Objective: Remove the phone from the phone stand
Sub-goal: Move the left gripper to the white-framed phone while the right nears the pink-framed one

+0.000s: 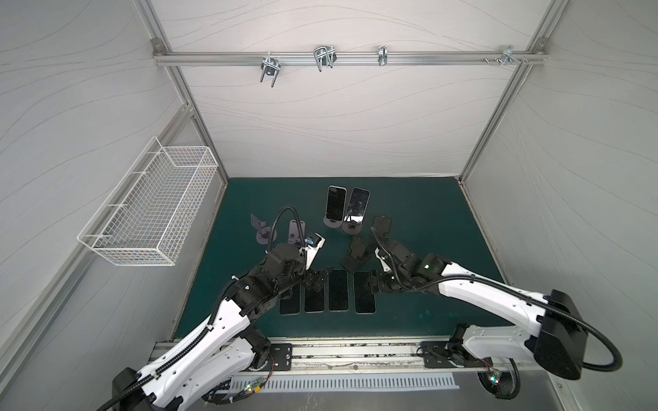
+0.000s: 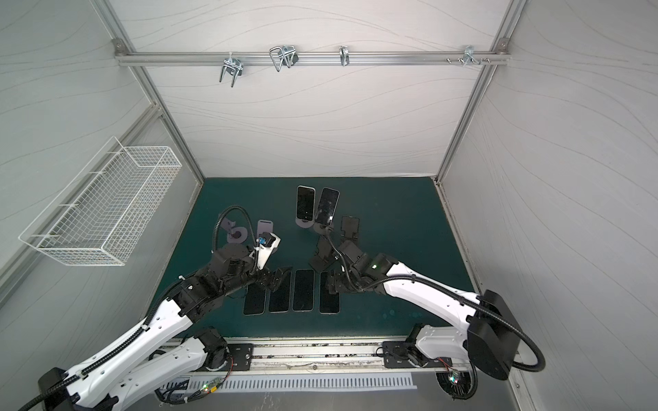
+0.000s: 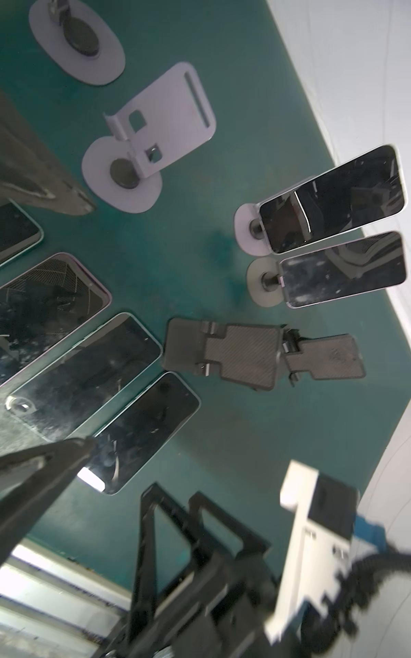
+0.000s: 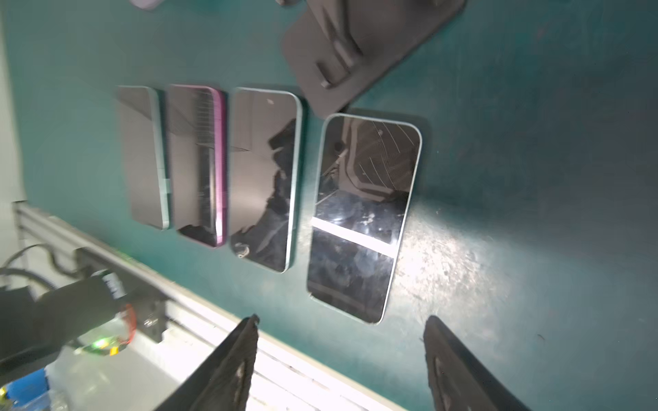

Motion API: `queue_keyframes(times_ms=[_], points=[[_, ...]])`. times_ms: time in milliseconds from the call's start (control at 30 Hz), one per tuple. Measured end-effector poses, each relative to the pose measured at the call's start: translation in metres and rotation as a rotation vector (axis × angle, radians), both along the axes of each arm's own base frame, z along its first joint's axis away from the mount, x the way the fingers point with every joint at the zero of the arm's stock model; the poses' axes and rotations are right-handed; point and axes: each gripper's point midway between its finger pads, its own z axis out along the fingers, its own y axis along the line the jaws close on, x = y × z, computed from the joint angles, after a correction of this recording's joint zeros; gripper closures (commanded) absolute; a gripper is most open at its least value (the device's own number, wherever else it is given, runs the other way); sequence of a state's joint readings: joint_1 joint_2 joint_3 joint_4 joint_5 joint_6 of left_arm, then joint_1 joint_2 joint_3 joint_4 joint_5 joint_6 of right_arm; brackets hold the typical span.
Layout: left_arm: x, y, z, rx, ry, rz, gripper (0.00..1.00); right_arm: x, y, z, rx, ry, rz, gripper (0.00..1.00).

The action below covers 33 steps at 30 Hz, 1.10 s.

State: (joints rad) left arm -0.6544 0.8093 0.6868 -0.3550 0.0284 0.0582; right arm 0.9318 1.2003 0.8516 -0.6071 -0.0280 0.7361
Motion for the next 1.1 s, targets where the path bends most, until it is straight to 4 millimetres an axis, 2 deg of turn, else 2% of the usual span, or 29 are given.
queue_keyframes(times_ms=[133, 233, 333, 533, 700, 933, 1100], points=[[0.017, -0.01, 0.003, 0.008, -0.02, 0.005, 0.02, 0.008, -0.005, 0.023, 0.05, -0.085, 0.016, 0.25], [0.03, -0.019, -0.003, 0.033, -0.011, 0.003, 0.02, 0.02, -0.008, 0.034, 0.069, -0.148, 0.022, 0.24], [0.045, -0.028, -0.008, 0.075, -0.003, -0.005, 0.02, 0.037, -0.01, 0.046, 0.079, -0.22, 0.015, 0.23], [0.075, -0.045, 0.0, 0.128, -0.05, -0.031, 0.02, 0.082, -0.01, 0.072, 0.1, -0.333, -0.024, 0.23], [0.103, -0.054, 0.007, 0.139, -0.097, -0.029, 0.02, 0.117, -0.006, 0.068, 0.089, -0.342, -0.042, 0.23], [0.146, -0.048, 0.0, 0.122, -0.11, 0.042, 0.02, 0.153, -0.003, 0.05, 0.095, -0.302, -0.066, 0.25], [0.169, -0.046, -0.007, 0.108, -0.103, 0.083, 0.02, 0.178, -0.004, 0.058, 0.145, -0.329, -0.103, 0.26]])
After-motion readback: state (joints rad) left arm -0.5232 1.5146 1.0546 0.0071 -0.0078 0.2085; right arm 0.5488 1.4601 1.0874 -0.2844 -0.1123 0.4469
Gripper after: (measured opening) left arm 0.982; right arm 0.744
